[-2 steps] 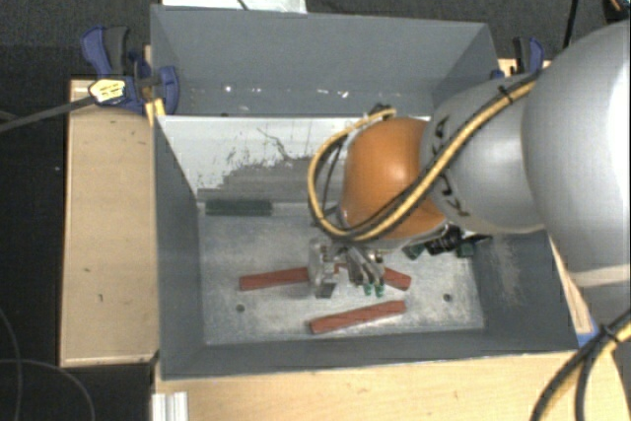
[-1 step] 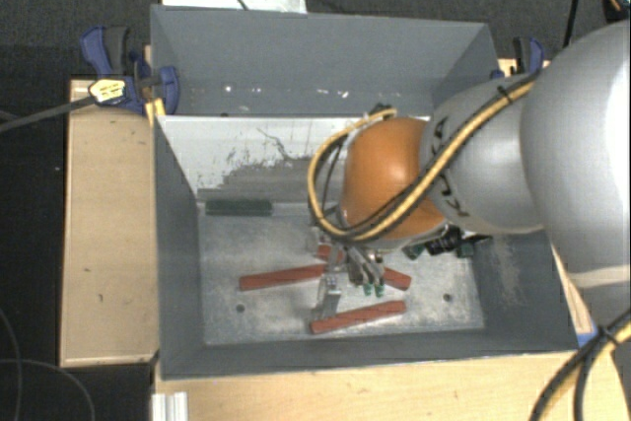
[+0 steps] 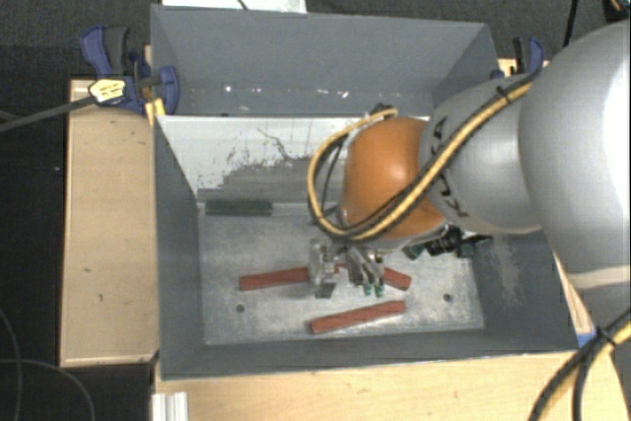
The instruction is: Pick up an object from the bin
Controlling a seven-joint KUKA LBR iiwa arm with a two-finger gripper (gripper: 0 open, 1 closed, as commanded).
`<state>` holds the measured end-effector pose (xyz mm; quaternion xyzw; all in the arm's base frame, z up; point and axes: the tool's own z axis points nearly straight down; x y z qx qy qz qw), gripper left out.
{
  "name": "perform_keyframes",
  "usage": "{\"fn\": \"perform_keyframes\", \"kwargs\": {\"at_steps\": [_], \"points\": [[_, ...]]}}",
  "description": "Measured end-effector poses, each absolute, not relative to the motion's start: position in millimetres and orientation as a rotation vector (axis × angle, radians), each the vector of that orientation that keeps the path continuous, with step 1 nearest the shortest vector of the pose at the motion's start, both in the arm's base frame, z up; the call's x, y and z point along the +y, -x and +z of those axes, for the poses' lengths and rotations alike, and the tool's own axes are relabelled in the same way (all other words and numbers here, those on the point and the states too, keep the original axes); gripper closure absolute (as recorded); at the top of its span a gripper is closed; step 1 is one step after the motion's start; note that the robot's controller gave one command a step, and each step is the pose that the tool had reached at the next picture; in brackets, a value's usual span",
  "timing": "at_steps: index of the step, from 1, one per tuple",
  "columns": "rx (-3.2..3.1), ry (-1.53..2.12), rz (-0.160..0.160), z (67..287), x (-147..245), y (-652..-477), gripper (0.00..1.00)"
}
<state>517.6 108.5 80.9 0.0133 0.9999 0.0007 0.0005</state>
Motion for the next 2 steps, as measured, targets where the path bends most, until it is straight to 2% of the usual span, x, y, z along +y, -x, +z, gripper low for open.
{"fn": "perform_keyframes", "kwargs": {"at_steps": [1, 2], "points": [[3.140, -0.041, 0.002, 80.9, 108.5, -517.6, 0.00], [3.141, -0.037, 0.002, 80.9, 108.5, -517.6, 1.00]]}}
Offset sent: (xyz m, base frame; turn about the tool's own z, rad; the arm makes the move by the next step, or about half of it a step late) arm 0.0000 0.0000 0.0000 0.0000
